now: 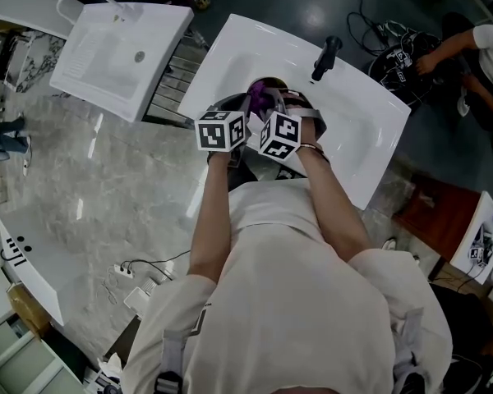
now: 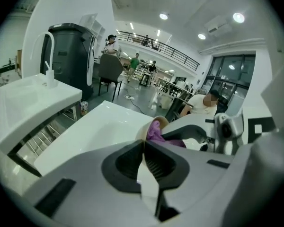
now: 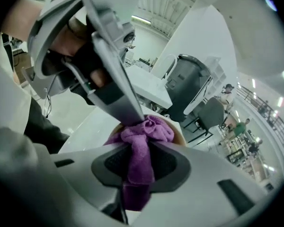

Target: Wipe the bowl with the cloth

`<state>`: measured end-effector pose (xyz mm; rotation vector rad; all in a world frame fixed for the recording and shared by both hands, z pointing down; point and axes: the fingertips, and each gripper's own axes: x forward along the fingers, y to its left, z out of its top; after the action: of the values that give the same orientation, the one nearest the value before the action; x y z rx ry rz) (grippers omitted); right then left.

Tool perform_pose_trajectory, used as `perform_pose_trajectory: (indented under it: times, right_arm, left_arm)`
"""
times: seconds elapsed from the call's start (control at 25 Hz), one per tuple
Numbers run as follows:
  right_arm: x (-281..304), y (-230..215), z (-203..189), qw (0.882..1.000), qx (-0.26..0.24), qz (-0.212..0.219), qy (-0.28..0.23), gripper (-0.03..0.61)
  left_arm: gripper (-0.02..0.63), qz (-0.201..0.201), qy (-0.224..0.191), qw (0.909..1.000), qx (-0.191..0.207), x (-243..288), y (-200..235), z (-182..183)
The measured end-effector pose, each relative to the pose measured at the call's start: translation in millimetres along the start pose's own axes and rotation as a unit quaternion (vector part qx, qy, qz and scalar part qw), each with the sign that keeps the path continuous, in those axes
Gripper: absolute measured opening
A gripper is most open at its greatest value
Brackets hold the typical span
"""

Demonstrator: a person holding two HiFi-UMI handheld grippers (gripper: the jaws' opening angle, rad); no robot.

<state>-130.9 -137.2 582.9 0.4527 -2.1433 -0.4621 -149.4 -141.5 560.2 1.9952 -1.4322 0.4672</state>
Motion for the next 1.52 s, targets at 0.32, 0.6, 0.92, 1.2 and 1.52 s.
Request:
perform_pose_trajectory:
  times: [0.32, 0.6, 0.92, 1.2, 1.52]
  right_arm:
    - [-8, -32, -12, 0.995, 0.059, -0.077, -0.003, 0.092]
    - [-5, -30, -30, 0.995, 0.047, -0.083, 0.035, 0.092]
    - [0, 10, -17, 0.999, 0.019, -0.021, 0.034, 0.092]
    - [-3, 21, -2, 1.0, 0.011, 0.002, 0.009, 0.091]
    - [-11, -11, -10, 0.995, 0.087, -0.048, -0.018, 0.092]
  left_arm:
    - [0.018, -0.004, -0.01, 0.9999, 0.007, -3, -10, -4]
    - [0.02, 0.008, -0.024, 0.9996, -0.008, -9, -5, -2]
    - [0.02, 0.034, -0.041, 0.9985, -0.012, -20, 11, -6]
    - [0.02, 0.011, -0.028, 0.9995, -0.004, -12, -3, -10]
    - [0.018, 0.015, -0.011, 0.9977, 0.066, -5, -18, -8]
